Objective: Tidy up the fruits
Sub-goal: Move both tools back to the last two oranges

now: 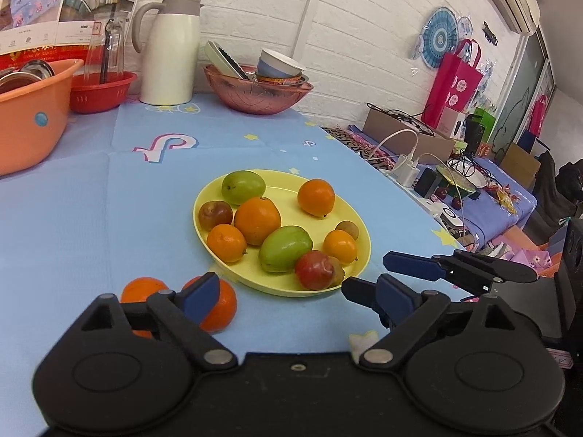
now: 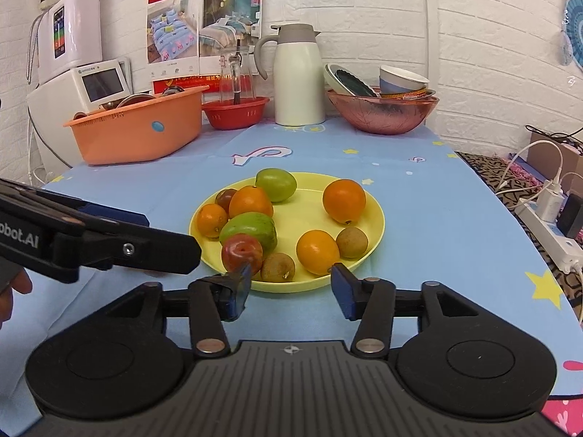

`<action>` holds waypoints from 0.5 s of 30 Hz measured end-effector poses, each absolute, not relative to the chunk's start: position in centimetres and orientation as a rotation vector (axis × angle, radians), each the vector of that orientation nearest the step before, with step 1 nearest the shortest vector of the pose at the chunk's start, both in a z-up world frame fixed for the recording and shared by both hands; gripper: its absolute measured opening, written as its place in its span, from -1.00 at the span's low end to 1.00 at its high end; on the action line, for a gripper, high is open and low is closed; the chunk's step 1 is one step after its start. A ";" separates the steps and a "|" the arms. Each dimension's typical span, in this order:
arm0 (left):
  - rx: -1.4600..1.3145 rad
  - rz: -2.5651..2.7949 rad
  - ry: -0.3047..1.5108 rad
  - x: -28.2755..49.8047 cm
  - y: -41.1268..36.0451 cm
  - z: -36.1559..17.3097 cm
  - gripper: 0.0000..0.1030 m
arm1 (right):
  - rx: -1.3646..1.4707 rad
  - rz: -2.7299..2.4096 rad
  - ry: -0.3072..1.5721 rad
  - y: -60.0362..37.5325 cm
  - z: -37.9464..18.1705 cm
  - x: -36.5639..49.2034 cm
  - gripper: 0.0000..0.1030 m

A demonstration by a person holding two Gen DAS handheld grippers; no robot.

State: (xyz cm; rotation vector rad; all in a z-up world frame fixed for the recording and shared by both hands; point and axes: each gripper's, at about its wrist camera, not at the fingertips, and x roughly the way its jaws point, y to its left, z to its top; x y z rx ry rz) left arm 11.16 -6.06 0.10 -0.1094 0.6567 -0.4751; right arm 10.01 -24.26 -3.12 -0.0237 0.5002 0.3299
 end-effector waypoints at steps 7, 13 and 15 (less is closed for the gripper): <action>-0.125 -0.422 0.636 9.6 -4.3 0.8 1.00 | -0.024 0.341 0.496 -23.9 -3.0 9.3 1.00; -0.131 -0.366 0.640 8.2 -2.3 0.6 1.00 | -0.030 0.359 0.495 -23.1 -2.8 8.7 1.00; -0.139 -0.339 0.647 8.0 -1.5 0.4 1.00 | -0.028 0.376 0.496 -22.8 -2.7 8.4 1.00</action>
